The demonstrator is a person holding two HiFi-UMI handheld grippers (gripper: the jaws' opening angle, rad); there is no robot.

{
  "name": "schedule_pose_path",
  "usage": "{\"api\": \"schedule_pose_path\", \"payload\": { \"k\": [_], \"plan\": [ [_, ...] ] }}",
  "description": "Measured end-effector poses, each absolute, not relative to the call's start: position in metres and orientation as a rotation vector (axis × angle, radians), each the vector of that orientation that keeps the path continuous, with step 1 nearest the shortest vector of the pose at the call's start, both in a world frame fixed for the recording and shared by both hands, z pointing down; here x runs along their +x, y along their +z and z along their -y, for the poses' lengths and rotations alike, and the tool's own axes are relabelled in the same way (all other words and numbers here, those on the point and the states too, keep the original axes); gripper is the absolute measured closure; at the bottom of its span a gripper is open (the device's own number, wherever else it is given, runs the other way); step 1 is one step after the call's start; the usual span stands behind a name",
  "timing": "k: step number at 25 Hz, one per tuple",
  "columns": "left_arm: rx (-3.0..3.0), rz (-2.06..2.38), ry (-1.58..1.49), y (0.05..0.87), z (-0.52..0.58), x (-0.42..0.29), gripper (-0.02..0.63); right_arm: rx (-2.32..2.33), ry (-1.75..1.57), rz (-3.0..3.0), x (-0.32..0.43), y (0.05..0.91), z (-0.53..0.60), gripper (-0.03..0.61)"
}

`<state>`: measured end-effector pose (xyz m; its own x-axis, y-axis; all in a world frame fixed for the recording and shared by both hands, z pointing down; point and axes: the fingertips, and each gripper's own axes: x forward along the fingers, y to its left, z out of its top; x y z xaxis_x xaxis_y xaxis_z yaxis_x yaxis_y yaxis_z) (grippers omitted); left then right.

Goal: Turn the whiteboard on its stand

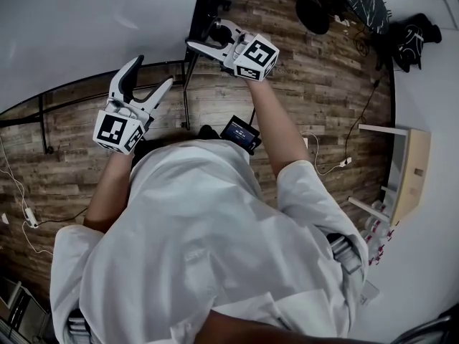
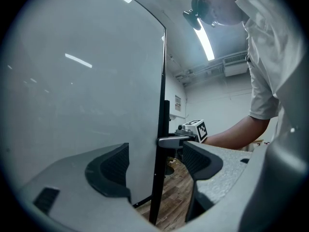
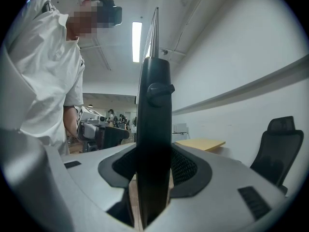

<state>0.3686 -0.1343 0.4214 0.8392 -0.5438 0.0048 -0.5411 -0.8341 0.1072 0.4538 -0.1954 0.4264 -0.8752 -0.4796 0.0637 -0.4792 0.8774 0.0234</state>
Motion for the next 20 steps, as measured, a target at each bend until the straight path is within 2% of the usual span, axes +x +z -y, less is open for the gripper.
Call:
{"api": "schedule_pose_path", "payload": {
  "k": [20],
  "plan": [
    [2.899, 0.882, -0.021, 0.434, 0.123, 0.38, 0.259, 0.735, -0.019, 2.983, 0.461, 0.429, 0.191, 0.397]
  ]
}}
